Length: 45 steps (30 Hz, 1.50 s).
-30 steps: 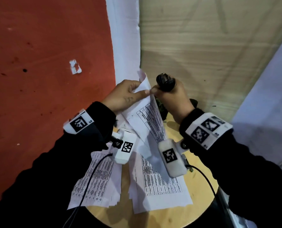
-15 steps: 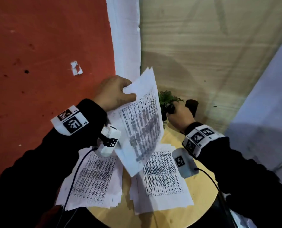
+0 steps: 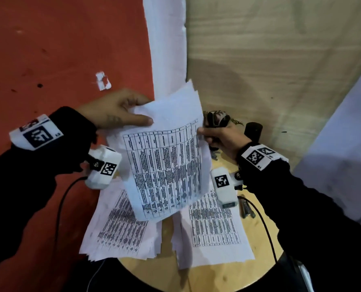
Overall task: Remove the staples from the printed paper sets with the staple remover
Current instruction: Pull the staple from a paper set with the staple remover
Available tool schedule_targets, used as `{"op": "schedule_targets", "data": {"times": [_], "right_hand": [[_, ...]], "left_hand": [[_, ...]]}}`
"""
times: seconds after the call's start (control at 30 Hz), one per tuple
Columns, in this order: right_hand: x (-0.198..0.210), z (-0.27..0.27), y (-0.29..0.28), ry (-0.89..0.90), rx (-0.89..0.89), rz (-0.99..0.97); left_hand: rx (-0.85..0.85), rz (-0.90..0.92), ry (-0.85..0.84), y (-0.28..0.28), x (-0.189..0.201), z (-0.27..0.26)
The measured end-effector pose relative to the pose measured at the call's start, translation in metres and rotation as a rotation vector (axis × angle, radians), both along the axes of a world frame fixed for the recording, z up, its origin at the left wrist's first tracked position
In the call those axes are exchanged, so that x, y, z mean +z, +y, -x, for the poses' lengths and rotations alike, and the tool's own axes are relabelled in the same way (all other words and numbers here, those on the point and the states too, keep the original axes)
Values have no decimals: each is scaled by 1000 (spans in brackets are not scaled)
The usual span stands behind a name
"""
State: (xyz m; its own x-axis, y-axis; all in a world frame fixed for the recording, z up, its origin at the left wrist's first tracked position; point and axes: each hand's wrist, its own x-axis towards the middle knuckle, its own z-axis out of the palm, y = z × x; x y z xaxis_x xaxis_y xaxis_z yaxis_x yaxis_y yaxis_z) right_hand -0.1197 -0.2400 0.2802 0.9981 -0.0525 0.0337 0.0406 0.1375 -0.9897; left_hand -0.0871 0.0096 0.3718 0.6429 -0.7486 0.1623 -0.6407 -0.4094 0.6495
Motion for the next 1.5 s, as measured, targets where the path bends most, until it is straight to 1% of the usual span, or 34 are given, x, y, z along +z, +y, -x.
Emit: {"op": "schedule_targets", "data": {"times": [0.07, 0.13, 0.17, 0.23, 0.27, 0.3, 0.33, 0.37, 0.4, 0.43, 0.5, 0.53, 0.63, 0.7, 0.73, 0.8, 0.87, 0.93, 0.97, 1.0, 1.03, 1.1, 1.13, 1.17, 1.2, 1.23, 1.27, 1.3, 1.33, 1.4, 1.47, 1.5], "right_hand": [[-6, -3, 7, 9, -45, -41], [-14, -8, 13, 25, -172, -91], [-20, -11, 14, 43, -247, -115], [-36, -14, 18, 119, -365, -146], [-46, -15, 23, 165, -407, -156], [-57, -18, 30, 204, -429, -170], [-69, -20, 38, 236, -444, -186], [-82, -22, 47, 272, -447, -199], [-93, -25, 54, 307, -441, -206], [-105, -26, 60, 350, -427, -198], [-135, -26, 63, 461, -385, -78], [-153, -21, 60, 526, -354, 33], [-210, 8, 40, 667, -170, 489], [-244, 35, 25, 712, -33, 799], [-258, 47, 18, 725, -7, 894], [-284, 72, 4, 747, 15, 1011], [-299, 88, -7, 719, 137, 1135], [-305, 97, -12, 646, 250, 1256], [-305, 99, -14, 625, 279, 1296], [-305, 100, -13, 600, 295, 1331], [-304, 100, -13, 582, 307, 1367], [-302, 99, -11, 568, 314, 1404], [-300, 99, -11, 571, 320, 1410], [-298, 98, -10, 575, 326, 1410], [-296, 98, -10, 580, 330, 1409], [-295, 98, -9, 586, 332, 1406], [-293, 97, -9, 593, 330, 1396], [-292, 97, -10, 599, 326, 1382], [-291, 97, -9, 601, 323, 1369], [-291, 98, -8, 607, 322, 1362], [-292, 98, -8, 612, 328, 1358], [-293, 97, -8, 614, 329, 1354]], "left_hand": [[123, 111, 39, 16, -9, -12], [327, 197, 73, 36, -28, -29], [431, 222, 147, 44, -42, -35], [542, 345, 345, 57, -87, -38], [547, 397, 443, 63, -114, -37], [559, 402, 520, 66, -138, -33], [570, 364, 581, 66, -161, -28], [588, 347, 585, 65, -182, -26], [623, 342, 549, 65, -200, -30], [705, 346, 521, 66, -216, -36], [874, 332, 478, 78, -247, -54], [936, 267, 466, 88, -265, -65], [1052, -4, 451, 109, -309, -86], [1079, -194, 431, 115, -333, -91], [1083, -282, 418, 120, -343, -94], [1072, -454, 428, 126, -367, -96], [1092, -561, 431, 130, -383, -100], [1103, -654, 465, 131, -387, -101], [1105, -677, 479, 126, -384, -103], [1134, -658, 475, 120, -377, -106], [1152, -642, 430, 111, -372, -107], [1139, -673, 209, 80, -361, -110], [1079, -673, 119, 57, -356, -109], [984, -651, 82, 31, -353, -105], [889, -624, 109, 3, -356, -100], [805, -601, 174, -22, -361, -95], [740, -592, 260, -47, -368, -92], [711, -571, 336, -71, -375, -88], [730, -562, 416, -87, -381, -85], [832, -555, 543, -111, -391, -79], [930, -522, 624, -124, -401, -77], [944, -504, 656, -126, -406, -78]]}}
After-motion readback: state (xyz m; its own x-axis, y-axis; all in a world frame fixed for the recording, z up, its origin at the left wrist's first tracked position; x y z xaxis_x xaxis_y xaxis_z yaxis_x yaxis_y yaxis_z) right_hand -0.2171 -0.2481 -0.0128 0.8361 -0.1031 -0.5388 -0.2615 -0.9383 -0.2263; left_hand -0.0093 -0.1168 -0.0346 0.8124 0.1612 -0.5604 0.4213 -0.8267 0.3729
